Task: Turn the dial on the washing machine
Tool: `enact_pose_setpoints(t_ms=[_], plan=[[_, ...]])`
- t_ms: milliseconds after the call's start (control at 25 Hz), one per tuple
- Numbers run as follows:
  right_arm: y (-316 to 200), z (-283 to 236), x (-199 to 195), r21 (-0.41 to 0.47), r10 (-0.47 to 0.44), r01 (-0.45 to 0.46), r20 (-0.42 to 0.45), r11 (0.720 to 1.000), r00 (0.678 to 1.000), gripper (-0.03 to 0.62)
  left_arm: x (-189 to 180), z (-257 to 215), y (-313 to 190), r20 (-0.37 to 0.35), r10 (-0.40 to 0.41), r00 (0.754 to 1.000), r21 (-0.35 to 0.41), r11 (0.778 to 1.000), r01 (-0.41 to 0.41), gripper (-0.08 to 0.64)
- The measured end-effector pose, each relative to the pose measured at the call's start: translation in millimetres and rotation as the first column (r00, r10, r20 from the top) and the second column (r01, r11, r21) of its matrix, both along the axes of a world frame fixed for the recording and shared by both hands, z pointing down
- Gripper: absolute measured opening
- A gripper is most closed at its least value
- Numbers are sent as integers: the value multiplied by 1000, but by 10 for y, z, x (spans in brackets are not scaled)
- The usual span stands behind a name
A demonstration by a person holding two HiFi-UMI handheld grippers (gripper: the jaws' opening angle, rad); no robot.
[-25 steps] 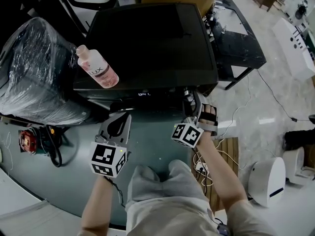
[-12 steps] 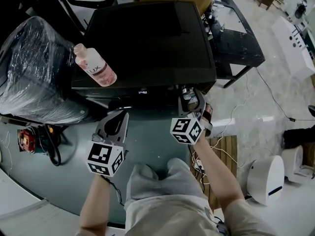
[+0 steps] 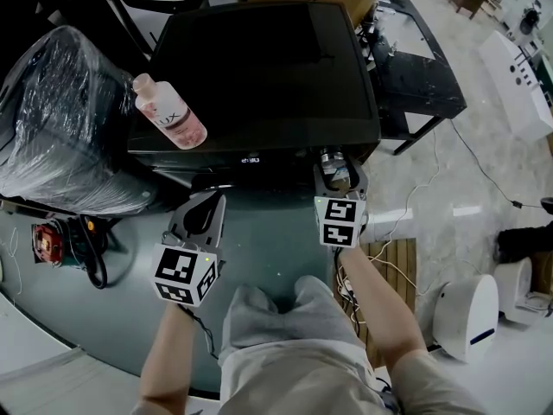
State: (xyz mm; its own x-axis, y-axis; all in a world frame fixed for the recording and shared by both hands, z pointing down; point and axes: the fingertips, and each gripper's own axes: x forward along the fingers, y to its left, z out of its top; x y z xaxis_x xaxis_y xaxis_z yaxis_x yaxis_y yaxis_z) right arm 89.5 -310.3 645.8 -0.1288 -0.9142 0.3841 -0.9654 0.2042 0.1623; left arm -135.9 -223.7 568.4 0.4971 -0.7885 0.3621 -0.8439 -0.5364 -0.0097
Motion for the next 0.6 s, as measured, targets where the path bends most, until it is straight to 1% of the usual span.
enact_pose_setpoints(t_ms=[160,280,360,480,560,600], plan=[[-13,55,50,6,28,-28,78,1000,997,295,-5,11,15,11,0,1000,-4,1000,0,20],[-19,63,68,-24,52,-48,186,999,981,296,-3,-34,35,7,-6,1000,-2,1000,6,20],[-13,69,96,-56,78,-65,274,996,959,296,0,-63,64,5,-8,1000,-6,1000,8,20],[-31,73,116,-116,132,-92,411,989,902,296,-23,-87,113,15,-8,1000,-14,1000,8,20],[-35,83,118,-141,159,-105,456,984,876,295,-39,-90,162,16,-9,1000,-23,1000,9,20],[-32,93,118,-152,169,-109,466,982,869,295,-44,-94,187,15,-10,1000,-28,1000,10,20]])
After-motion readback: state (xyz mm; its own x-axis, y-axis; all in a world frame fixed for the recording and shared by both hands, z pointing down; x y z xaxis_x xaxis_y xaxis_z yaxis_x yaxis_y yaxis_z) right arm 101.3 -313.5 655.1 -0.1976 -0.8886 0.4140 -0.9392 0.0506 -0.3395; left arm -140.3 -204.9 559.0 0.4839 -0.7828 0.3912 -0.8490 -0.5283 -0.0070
